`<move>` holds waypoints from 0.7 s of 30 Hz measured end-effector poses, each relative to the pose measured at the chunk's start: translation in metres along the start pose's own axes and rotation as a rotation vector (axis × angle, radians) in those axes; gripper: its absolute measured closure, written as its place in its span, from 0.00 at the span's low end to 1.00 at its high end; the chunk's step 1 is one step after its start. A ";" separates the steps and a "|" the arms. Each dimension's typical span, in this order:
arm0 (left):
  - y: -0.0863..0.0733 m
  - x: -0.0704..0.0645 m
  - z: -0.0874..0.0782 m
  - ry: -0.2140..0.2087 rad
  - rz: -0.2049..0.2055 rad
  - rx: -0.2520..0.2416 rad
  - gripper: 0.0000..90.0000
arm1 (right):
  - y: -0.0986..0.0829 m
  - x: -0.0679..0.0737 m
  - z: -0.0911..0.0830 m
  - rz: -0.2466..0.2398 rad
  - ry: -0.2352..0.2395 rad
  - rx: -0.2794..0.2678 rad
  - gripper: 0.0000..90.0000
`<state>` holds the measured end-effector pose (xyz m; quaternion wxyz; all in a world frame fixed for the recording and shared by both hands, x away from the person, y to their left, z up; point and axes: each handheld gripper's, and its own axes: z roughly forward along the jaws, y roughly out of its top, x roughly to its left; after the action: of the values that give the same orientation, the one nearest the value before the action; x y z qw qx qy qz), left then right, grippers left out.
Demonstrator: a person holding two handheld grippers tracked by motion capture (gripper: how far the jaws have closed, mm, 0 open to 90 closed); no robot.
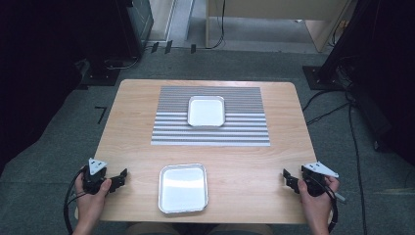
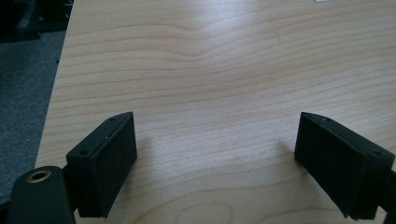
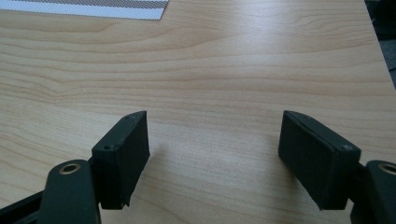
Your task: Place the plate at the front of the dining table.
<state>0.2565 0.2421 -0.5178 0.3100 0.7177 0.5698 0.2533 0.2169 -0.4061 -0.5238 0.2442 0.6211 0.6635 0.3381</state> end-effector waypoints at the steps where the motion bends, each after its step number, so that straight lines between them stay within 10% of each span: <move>1: 0.000 0.001 0.000 -0.001 -0.003 0.001 0.14 | 0.000 -0.001 -0.001 0.001 -0.002 0.000 0.27; 21: -0.005 0.011 -0.005 0.007 -0.017 0.006 0.13 | -0.008 -0.009 -0.009 -0.042 -0.049 0.015 0.27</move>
<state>0.2518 0.2540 -0.5180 0.3078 0.7129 0.5778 0.2513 0.2062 -0.4165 -0.5246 0.2629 0.6170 0.6727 0.3125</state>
